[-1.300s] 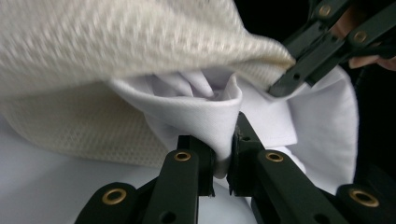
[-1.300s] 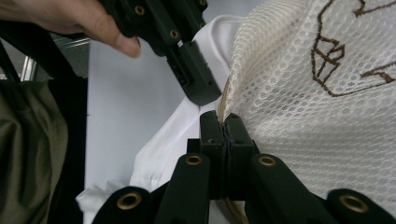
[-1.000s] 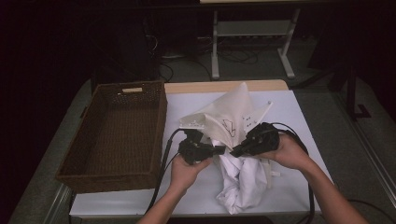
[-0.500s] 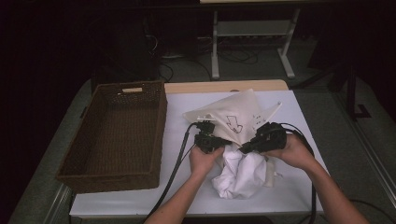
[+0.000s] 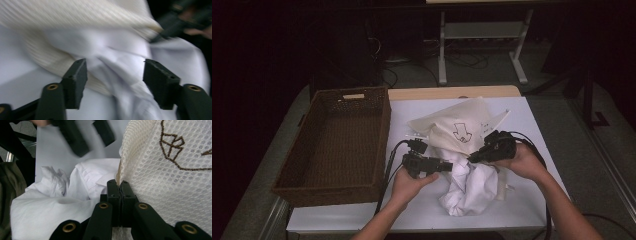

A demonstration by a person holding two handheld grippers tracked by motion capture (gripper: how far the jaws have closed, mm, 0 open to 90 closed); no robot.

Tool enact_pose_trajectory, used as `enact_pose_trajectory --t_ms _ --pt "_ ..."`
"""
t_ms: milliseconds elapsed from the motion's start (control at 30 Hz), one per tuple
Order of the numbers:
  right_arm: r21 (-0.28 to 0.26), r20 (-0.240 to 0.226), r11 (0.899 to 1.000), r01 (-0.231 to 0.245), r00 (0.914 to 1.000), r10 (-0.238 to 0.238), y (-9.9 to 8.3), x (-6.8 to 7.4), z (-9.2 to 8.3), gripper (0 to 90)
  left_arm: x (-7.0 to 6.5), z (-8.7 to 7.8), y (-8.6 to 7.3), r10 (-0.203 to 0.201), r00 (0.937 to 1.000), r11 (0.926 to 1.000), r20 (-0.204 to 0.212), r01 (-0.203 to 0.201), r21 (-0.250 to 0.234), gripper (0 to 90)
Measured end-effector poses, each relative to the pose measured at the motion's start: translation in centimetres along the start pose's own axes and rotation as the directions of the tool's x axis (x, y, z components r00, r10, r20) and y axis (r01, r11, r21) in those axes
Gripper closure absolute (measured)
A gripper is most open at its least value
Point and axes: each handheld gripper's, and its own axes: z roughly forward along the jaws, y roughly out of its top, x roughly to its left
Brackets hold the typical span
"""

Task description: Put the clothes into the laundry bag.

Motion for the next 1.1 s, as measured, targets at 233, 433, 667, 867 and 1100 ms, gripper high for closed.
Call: enact_pose_trajectory --t_ms 233,433,667,867,1100 --pt "0.0 -0.004 1.0 0.001 1.0 -0.001 0.5 -0.1 0.1 88.7 0.1 3.4 -0.8 0.068 0.9972 0.9943 -0.033 -0.065 0.085 46.1" --pt "0.008 -0.005 1.0 0.018 0.9998 -0.018 1.1 0.3 0.1 88.7 0.6 5.1 0.5 0.048 0.9982 0.9986 -0.035 -0.049 -0.02 83.1" --pt "0.002 -0.039 0.999 0.05 0.998 -0.05 1.8 1.4 -0.6 88.9 2.3 4.8 2.6 -0.042 0.9947 0.9874 -0.093 0.027 -0.156 85.4" --pt "0.021 -0.035 0.999 0.027 0.999 -0.026 1.4 0.6 0.0 88.8 2.6 4.3 2.9 -0.045 0.9945 0.9917 -0.095 0.033 -0.124 77.6" --pt "0.042 -0.023 0.999 0.016 0.9996 -0.015 1.4 0.0 0.6 88.7 0.7 -0.4 1.5 0.091 0.9878 0.9928 -0.126 -0.1 -0.065 44.0"
